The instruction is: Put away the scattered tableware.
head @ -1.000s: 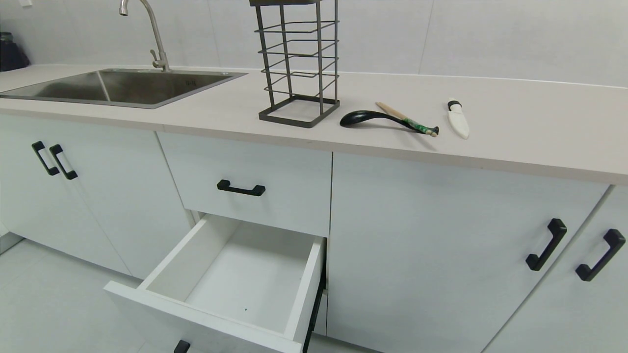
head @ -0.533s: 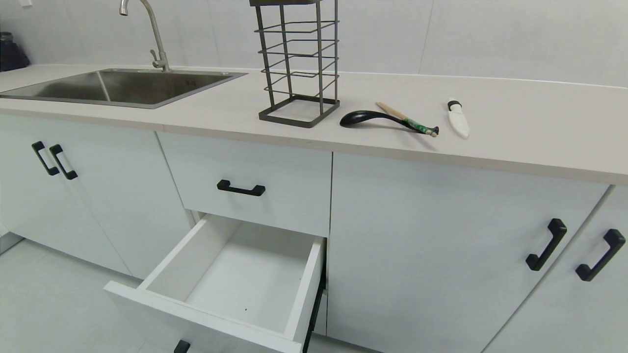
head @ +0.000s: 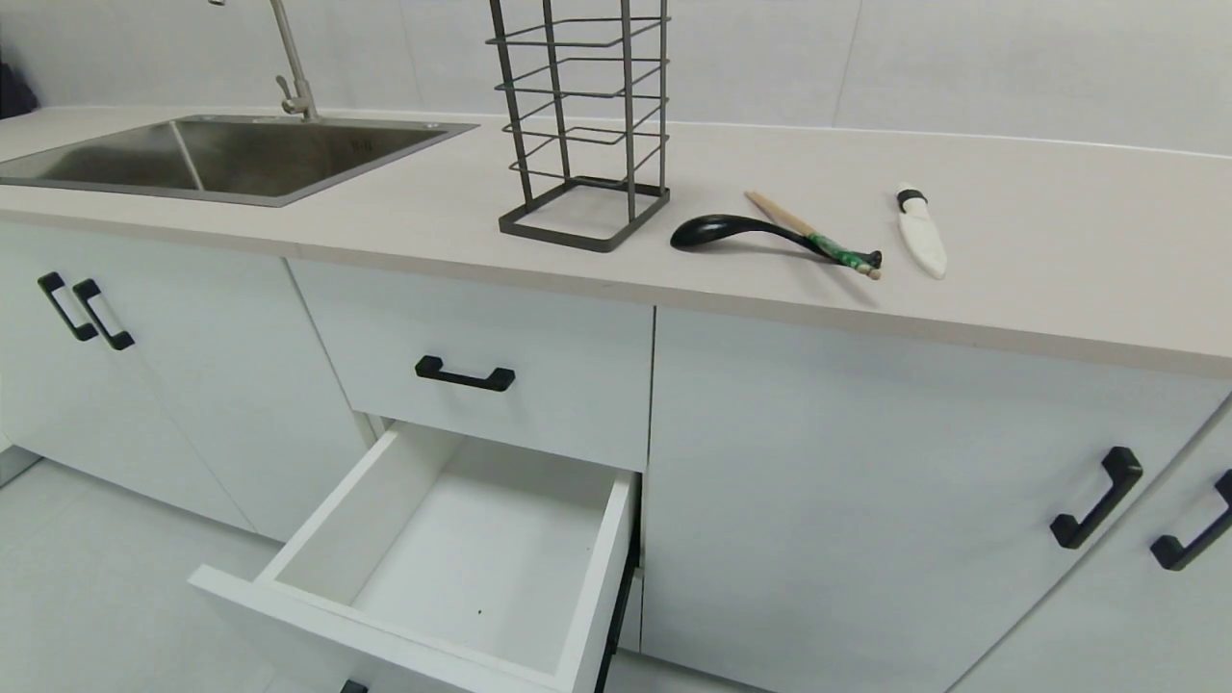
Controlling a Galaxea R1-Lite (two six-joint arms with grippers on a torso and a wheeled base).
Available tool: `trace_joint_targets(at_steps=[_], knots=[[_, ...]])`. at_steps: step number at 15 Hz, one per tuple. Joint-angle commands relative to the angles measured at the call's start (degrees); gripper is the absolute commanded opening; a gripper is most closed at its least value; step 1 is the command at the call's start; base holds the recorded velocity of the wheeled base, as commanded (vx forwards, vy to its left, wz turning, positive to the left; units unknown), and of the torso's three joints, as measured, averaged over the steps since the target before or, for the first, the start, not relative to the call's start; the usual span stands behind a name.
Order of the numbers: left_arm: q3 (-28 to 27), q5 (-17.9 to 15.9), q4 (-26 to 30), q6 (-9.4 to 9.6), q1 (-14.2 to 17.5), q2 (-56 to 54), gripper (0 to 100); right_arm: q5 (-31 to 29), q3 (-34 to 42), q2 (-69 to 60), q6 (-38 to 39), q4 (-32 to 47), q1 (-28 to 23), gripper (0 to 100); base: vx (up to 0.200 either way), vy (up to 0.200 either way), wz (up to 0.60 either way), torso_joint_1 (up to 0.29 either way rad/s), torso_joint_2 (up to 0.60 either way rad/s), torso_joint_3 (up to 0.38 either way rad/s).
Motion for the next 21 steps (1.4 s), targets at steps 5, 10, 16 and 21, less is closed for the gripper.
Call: trace_joint_targets(at_steps=[5, 10, 16, 21], knots=[[0.0, 0.02, -0.02, -0.07, 0.0, 0.07, 100, 0.01, 0.01, 0.08, -0.04, -0.09, 0.01, 0, 0.0, 0.0, 0.0, 0.22, -0.52, -0.207], [0.0, 0.02, -0.02, -0.07, 0.0, 0.07, 100, 0.01, 0.01, 0.08, 0.05, -0.09, 0.01, 0, 0.0, 0.0, 0.48, 0.194, -0.49, -0.209], [0.0, -0.15, -0.02, -0.07, 0.0, 0.07, 100, 0.1, 0.01, 0.08, 0.05, 0.0, 0.01, 0, 0.0, 0.0, 0.0, 0.158, -0.27, -0.121], [0.0, -0.15, -0.02, -0.07, 0.0, 0.07, 100, 0.01, 0.01, 0.08, 0.13, 0.0, 0.01, 0, 0.0, 0.0, 0.0, 0.044, -0.07, -0.032]])
